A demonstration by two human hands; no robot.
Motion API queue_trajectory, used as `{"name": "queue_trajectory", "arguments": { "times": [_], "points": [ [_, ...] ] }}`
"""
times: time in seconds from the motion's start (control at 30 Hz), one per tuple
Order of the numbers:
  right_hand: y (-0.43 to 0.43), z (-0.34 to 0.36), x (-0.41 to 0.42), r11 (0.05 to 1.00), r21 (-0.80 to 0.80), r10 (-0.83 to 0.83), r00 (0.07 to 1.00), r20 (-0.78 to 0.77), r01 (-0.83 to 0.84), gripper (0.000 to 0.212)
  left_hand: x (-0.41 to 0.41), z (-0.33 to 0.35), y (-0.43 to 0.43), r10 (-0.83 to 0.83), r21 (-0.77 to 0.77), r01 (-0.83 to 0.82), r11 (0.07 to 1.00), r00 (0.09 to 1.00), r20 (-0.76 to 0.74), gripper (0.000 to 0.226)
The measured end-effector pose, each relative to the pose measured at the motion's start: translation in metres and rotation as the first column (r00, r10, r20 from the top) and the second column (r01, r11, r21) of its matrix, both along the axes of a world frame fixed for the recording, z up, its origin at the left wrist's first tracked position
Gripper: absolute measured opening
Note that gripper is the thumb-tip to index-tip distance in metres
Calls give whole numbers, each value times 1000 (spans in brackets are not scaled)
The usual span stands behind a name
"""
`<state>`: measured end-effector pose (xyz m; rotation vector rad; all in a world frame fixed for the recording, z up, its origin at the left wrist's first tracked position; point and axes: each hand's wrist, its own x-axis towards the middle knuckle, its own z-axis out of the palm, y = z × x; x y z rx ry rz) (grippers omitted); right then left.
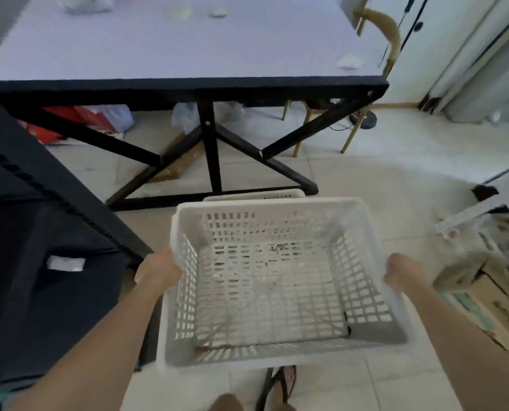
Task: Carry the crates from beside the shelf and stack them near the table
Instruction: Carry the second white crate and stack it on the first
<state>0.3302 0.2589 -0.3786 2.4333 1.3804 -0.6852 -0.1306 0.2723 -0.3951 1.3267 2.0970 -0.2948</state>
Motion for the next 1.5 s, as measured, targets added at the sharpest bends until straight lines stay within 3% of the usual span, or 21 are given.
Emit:
{"name": "queue_trajectory", "arguments": {
  "times": [0.13, 0.3, 0.53, 1.03, 1.2, 1.5],
  "points": [
    [83, -23, 2, 1000, 28, -12, 1000, -25, 12, 10, 10, -20, 56, 50, 35, -51, 998, 998, 45, 38],
    [177, -57, -5, 1000, 2, 10, 1000, 11, -10, 30, 8, -55, 127, 143, 30, -145, 989, 988, 54, 42],
    [257, -99, -27, 995, -93, 31, 999, 30, -28, 28, -12, -91, 204, 262, -10, -262, 965, 960, 101, 39],
    [291, -139, -21, 990, -137, -8, 1000, 22, 11, 27, -1, -122, 263, 162, -23, -161, 987, 986, 33, 46],
    [290, -139, -18, 992, -129, 0, 1000, -13, -2, 13, -2, -122, 264, 161, -33, -160, 986, 987, 26, 49],
    [297, -135, -7, 995, -97, 1, 1000, 4, -1, 26, 6, -129, 270, 137, -32, -136, 990, 991, 6, 50]
  ]
}}
